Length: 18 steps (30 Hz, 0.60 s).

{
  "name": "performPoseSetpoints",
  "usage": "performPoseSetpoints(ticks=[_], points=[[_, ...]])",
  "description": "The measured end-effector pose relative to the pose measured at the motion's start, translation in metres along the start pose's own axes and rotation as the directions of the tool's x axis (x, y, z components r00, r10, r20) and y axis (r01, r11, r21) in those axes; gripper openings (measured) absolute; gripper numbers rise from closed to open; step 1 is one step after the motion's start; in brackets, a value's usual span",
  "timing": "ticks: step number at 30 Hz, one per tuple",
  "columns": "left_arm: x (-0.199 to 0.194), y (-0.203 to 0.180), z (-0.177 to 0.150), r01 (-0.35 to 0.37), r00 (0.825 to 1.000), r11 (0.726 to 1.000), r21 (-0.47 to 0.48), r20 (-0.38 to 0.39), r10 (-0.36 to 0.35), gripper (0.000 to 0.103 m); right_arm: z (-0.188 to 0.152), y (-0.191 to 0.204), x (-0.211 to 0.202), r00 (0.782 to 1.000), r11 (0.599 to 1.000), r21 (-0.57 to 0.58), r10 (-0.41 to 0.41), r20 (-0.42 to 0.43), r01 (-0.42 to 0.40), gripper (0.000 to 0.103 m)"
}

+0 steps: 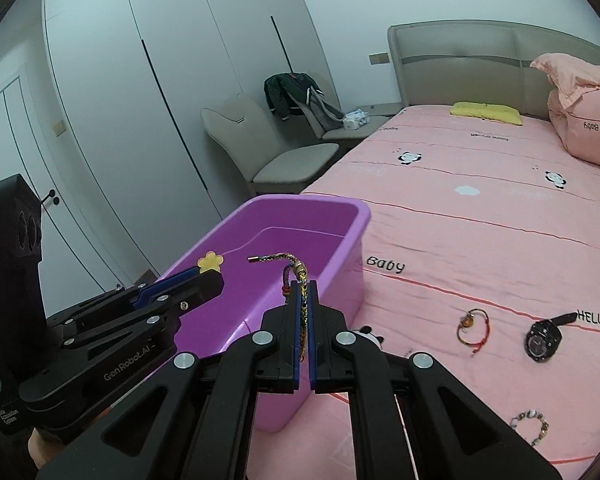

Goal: Organize jewelry
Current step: 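Carry flower charm and green bracelet in both tools over the purple basin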

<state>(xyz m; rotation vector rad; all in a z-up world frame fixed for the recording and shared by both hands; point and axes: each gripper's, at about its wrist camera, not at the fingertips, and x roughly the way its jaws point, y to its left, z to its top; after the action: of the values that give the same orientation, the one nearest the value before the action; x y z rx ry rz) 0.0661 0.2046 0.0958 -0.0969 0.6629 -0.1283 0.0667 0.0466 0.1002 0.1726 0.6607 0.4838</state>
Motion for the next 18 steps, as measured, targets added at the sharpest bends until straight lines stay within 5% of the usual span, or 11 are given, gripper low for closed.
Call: performPoseSetpoints(ticks=[7,18], points=[[0.012,0.056,-0.009,-0.104,0.993,0.991,-0.084,-0.056,0.099,0.017,0.009,0.035,0.044,0.996,0.998,-0.031,0.059,-0.059,-0.061,0.003],[0.040,0.101,-0.027,-0.184,0.975,0.972,-0.146,-0.150,0.162,0.017,-0.001,0.056,0.099,0.981,0.996,-0.066,0.052,-0.187,-0.066,0.003]])
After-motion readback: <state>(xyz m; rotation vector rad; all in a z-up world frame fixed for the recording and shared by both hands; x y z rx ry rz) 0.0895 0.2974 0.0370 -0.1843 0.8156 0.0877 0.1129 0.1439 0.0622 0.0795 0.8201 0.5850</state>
